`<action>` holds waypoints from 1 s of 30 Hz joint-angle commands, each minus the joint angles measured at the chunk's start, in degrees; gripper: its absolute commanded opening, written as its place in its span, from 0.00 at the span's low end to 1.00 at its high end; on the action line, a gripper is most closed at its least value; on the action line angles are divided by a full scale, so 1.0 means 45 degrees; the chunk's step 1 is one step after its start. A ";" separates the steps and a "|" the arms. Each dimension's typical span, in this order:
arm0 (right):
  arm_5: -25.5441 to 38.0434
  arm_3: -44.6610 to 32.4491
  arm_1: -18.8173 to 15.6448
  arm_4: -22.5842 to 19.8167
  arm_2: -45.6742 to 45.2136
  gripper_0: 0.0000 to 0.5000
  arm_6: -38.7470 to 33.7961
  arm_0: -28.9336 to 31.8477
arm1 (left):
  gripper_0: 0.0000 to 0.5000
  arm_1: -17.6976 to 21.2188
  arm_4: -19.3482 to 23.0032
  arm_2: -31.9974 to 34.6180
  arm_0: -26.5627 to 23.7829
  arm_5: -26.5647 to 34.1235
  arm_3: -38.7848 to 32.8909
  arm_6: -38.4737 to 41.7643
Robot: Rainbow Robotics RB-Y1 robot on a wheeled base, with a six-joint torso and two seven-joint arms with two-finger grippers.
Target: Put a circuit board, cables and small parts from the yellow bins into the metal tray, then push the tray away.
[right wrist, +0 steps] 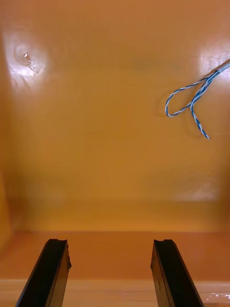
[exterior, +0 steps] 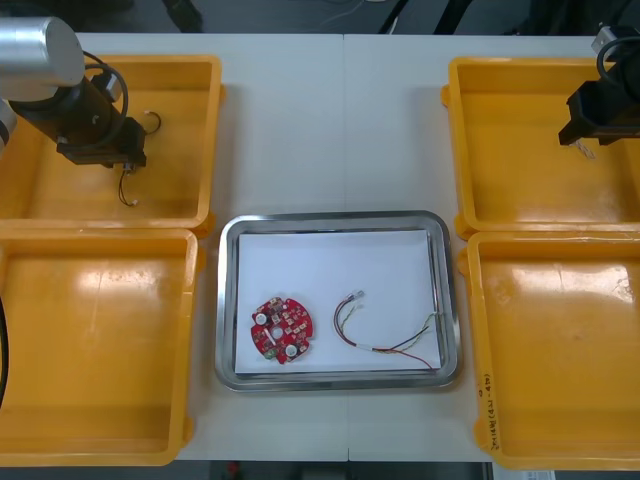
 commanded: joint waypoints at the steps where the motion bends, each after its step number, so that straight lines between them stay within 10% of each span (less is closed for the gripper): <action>1: -0.0748 0.1190 -0.0510 0.0420 0.0041 1.00 -0.0692 -0.1391 | 1.00 -0.0185 -0.0120 -0.0409 -0.0720 -0.0338 0.0178 -0.0532; 7: -0.1548 0.2401 -0.0510 0.1318 0.0021 1.00 -0.0711 -0.2016 | 1.00 -0.0185 -0.0139 -0.0526 -0.0720 -0.0475 0.0256 -0.0551; 9: -0.1802 0.2733 -0.0510 0.1377 -0.0018 1.00 -0.0770 -0.2133 | 0.61 -0.0185 -0.0120 -0.0507 -0.0720 -0.0475 0.0256 -0.0532; 10: -0.1978 0.2948 -0.0510 0.1436 -0.0096 1.00 -0.0789 -0.2211 | 0.10 -0.0185 -0.0100 -0.0526 -0.0720 -0.0475 0.0275 -0.0551; 11: -0.2115 0.3143 -0.0510 0.1494 -0.0233 1.00 -0.0829 -0.2270 | 0.00 -0.0185 -0.0100 -0.0526 -0.0720 -0.0475 0.0275 -0.0551; 30: -0.3892 0.5858 -0.0901 0.2510 -0.0838 1.00 -0.1063 -0.3696 | 0.00 0.0401 -0.0178 -0.0096 -0.0720 0.1361 -0.0819 -0.0649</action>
